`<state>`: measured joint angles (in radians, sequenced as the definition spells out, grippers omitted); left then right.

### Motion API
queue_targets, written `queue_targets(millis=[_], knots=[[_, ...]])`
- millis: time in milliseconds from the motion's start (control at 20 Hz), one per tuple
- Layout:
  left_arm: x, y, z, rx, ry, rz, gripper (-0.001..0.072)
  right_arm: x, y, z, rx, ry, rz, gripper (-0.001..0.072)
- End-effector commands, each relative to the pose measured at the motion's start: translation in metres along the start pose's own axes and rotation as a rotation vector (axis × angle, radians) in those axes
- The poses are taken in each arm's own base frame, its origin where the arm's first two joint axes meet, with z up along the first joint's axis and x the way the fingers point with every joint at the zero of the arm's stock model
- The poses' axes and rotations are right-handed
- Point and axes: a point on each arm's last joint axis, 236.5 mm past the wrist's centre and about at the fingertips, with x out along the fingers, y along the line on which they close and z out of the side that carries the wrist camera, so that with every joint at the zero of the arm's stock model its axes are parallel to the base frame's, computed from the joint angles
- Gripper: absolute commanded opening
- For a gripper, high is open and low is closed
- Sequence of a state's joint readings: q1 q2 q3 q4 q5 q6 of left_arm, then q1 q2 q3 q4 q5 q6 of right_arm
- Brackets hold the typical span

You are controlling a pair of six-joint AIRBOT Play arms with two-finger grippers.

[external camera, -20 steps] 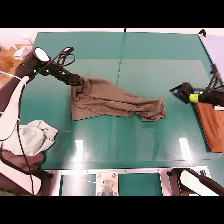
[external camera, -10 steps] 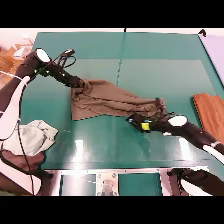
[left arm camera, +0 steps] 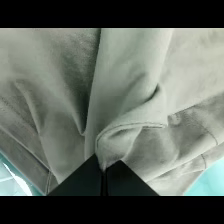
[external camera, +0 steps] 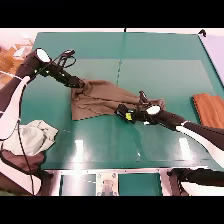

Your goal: Fold the shirts.

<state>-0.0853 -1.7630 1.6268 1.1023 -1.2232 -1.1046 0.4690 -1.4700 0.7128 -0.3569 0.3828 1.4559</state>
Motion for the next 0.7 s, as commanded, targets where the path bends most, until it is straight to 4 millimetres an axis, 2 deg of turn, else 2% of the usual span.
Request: queue_targets(millis=[0, 150, 200, 300, 400, 450, 500, 550, 650], knots=[[0.0, 0.005, -0.002, 0.015, 0.011, 0.021, 0.0021, 0.004, -0.001, 0.013, -0.033, -0.024, -0.014, 0.0023], [-0.001, 0.015, -0.007, 0.033, 0.031, 0.064, 0.0021, -0.005, 0.001, 0.006, -0.12, 0.019, -0.02, 0.0016], [-0.004, 0.019, -0.009, 0.042, 0.039, 0.088, 0.0021, -0.014, 0.007, 0.004, -0.157, 0.031, -0.009, 0.0016], [-0.016, 0.025, -0.008, 0.06, 0.043, 0.134, 0.0021, -0.048, 0.034, 0.011, -0.209, 0.009, 0.055, 0.0015], [-0.043, 0.025, 0.003, 0.071, 0.017, 0.181, 0.002, -0.105, 0.074, 0.035, -0.252, -0.089, 0.161, 0.0016], [-0.062, 0.022, 0.013, 0.08, -0.017, 0.208, 0.0021, -0.145, 0.096, 0.052, -0.296, -0.163, 0.212, 0.0015], [-0.089, 0.015, 0.027, 0.094, -0.079, 0.234, 0.002, -0.187, 0.116, 0.069, -0.335, -0.247, 0.258, 0.0016], [-0.12, 0.007, 0.04, 0.102, -0.146, 0.265, 0.002, -0.238, 0.136, 0.087, -0.371, -0.352, 0.308, 0.0015], [-0.199, -0.024, 0.064, 0.148, -0.323, 0.317, 0.002, -0.338, 0.171, 0.105, -0.447, -0.556, 0.38, 0.0016]])
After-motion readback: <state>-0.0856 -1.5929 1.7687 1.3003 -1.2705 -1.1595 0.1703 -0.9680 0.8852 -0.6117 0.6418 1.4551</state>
